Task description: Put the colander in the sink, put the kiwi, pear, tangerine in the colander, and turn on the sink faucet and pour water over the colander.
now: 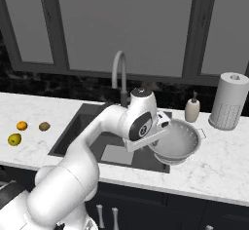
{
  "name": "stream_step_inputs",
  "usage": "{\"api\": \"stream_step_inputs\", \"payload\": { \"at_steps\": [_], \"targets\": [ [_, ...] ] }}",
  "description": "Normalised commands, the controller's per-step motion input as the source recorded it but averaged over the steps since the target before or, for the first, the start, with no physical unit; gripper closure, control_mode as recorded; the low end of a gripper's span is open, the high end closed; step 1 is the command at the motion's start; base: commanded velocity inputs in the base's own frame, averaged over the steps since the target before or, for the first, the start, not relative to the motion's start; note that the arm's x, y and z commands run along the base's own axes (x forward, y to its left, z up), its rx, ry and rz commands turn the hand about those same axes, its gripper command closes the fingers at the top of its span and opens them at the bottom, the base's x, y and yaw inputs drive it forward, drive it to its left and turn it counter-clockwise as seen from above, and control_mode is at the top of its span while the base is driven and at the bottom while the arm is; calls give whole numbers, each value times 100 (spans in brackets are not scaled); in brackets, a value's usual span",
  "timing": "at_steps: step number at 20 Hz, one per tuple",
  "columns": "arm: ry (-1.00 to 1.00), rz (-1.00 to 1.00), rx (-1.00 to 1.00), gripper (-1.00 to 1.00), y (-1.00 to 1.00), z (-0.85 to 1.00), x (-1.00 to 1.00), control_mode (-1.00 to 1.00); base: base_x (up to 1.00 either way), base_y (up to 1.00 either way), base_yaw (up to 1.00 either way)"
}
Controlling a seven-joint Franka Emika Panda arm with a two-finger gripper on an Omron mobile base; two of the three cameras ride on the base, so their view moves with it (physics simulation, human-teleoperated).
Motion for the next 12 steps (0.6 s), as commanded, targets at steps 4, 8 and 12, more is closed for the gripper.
{"api": "stream_step_inputs", "payload": {
  "at_steps": [4, 8, 12],
  "targets": [
    [-6, 4, 0, 100, 55, 3, 0, -100, 0, 0, 0],
    [-8, 5, -2, 100, 43, 2, 17, -100, 0, 0, 0],
    [0, 0, 0, 100, 37, 0, 19, -100, 0, 0, 0]
  ]
}}
